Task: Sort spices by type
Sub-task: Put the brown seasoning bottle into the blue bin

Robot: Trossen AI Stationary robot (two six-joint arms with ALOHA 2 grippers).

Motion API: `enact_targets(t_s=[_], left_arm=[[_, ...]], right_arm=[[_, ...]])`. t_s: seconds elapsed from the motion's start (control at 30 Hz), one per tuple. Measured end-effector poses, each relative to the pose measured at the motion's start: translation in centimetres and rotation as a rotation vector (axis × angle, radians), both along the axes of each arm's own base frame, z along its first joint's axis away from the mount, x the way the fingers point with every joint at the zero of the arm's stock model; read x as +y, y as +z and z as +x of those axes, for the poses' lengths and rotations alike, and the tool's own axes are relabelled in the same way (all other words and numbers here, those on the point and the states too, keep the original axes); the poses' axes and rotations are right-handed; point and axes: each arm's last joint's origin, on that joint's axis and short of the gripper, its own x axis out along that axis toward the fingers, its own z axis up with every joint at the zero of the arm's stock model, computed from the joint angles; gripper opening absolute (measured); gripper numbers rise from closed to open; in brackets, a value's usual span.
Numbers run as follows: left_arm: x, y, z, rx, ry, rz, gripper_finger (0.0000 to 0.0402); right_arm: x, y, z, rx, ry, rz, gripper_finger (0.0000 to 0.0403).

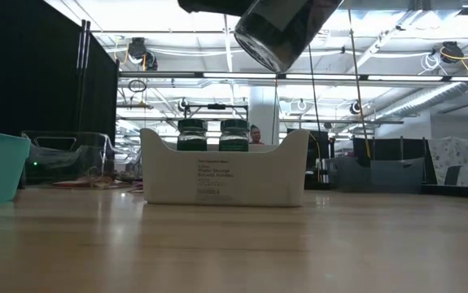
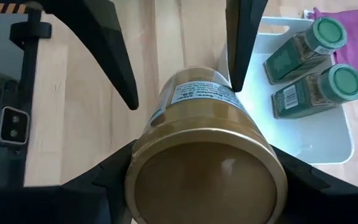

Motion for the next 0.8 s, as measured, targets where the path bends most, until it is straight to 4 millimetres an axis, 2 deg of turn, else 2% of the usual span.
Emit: enact_targets(t_s=[0.4,0.5,0.63,0.8], left_arm=[[0.6,-2.3,2.3,-0.007,-0.024,-0.026,0.0326],[0.6,-2.3,2.2,-0.003,-0.032,-0.022,0.0322],[0.4,-2.3,2.1,-0.005,-0.027,-0.013,0.0286],[0.3,-2.3,2.0,-0.015,-0.002,-0.01,0.0284]], right_arm=[[0.1,0.0,0.0,-0.002,0.008,0.007,0.0245],[0.2,0.0,0.0,-0.006,0.011,0.01,0.0245],[0.4,0.1,0.0,-0.012,0.019,0.011,0.0245],[0.7,0.1,0.0,-0.029,0.031,0.011,0.0245]])
